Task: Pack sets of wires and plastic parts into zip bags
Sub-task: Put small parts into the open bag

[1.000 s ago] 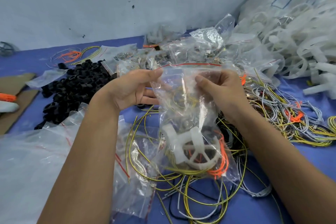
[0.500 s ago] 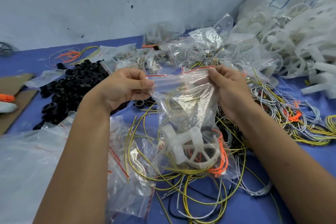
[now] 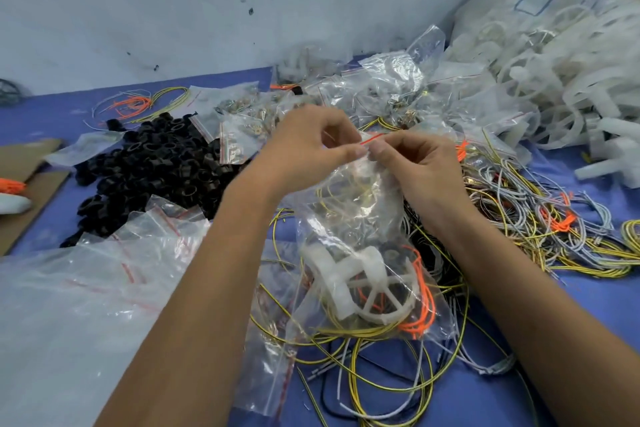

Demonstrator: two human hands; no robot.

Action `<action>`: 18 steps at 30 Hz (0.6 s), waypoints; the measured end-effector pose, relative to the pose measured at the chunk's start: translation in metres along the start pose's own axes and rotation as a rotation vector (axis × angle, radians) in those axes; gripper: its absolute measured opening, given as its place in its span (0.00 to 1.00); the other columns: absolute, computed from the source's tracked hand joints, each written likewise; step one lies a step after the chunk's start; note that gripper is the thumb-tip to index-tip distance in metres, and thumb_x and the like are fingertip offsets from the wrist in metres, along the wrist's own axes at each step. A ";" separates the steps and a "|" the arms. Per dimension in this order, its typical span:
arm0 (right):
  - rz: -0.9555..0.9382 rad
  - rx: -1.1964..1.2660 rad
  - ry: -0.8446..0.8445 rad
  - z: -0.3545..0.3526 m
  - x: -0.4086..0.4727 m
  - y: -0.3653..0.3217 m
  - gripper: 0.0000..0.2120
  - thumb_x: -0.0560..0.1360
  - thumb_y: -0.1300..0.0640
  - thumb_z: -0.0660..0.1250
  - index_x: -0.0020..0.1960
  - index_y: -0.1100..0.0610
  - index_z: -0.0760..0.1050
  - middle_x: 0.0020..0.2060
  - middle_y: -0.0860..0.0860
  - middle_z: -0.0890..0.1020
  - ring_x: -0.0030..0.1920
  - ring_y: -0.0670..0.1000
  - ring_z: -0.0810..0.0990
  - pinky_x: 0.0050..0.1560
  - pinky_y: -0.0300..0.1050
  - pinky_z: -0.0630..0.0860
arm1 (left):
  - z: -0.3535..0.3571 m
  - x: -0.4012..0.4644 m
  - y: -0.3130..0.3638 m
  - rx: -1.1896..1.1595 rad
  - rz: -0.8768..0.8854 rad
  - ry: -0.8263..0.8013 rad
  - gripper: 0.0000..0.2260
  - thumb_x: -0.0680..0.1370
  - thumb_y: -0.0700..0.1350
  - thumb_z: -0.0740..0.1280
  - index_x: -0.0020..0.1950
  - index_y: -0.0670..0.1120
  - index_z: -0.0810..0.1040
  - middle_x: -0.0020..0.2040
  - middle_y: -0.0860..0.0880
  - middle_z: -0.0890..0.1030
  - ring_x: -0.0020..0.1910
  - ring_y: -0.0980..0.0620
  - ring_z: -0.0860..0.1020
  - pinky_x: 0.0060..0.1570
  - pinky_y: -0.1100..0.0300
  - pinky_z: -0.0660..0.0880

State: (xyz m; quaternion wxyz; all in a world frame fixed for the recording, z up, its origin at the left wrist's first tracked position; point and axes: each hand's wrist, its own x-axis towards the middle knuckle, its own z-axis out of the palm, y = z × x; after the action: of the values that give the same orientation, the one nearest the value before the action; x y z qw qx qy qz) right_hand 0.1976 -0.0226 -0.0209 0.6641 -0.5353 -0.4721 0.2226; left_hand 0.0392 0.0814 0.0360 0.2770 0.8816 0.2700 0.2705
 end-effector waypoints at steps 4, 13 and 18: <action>-0.001 0.037 0.048 -0.001 -0.001 -0.001 0.03 0.76 0.58 0.76 0.43 0.53 0.85 0.35 0.52 0.86 0.34 0.47 0.81 0.33 0.37 0.76 | 0.017 0.000 0.004 -0.018 -0.009 0.003 0.03 0.78 0.43 0.75 0.48 0.43 0.86 0.41 0.47 0.85 0.43 0.47 0.83 0.49 0.51 0.80; 0.019 0.088 0.027 -0.001 -0.001 -0.004 0.05 0.78 0.59 0.73 0.44 0.53 0.84 0.36 0.51 0.85 0.34 0.46 0.81 0.30 0.37 0.75 | 0.014 0.000 0.003 -0.143 -0.039 -0.020 0.03 0.77 0.39 0.74 0.45 0.40 0.84 0.41 0.39 0.84 0.38 0.49 0.79 0.46 0.46 0.79; 0.025 0.103 0.029 -0.002 0.000 -0.004 0.04 0.77 0.60 0.74 0.43 0.54 0.85 0.35 0.51 0.83 0.34 0.46 0.78 0.32 0.37 0.75 | 0.016 0.000 0.004 -0.136 -0.053 -0.001 0.03 0.78 0.41 0.74 0.46 0.43 0.85 0.41 0.42 0.85 0.40 0.44 0.82 0.48 0.46 0.80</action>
State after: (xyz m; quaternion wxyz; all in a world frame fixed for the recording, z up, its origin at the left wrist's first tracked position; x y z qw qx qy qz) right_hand 0.1985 -0.0249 -0.0171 0.6949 -0.5094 -0.4435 0.2469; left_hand 0.0505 0.0725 0.0273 0.3432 0.8535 0.2741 0.2804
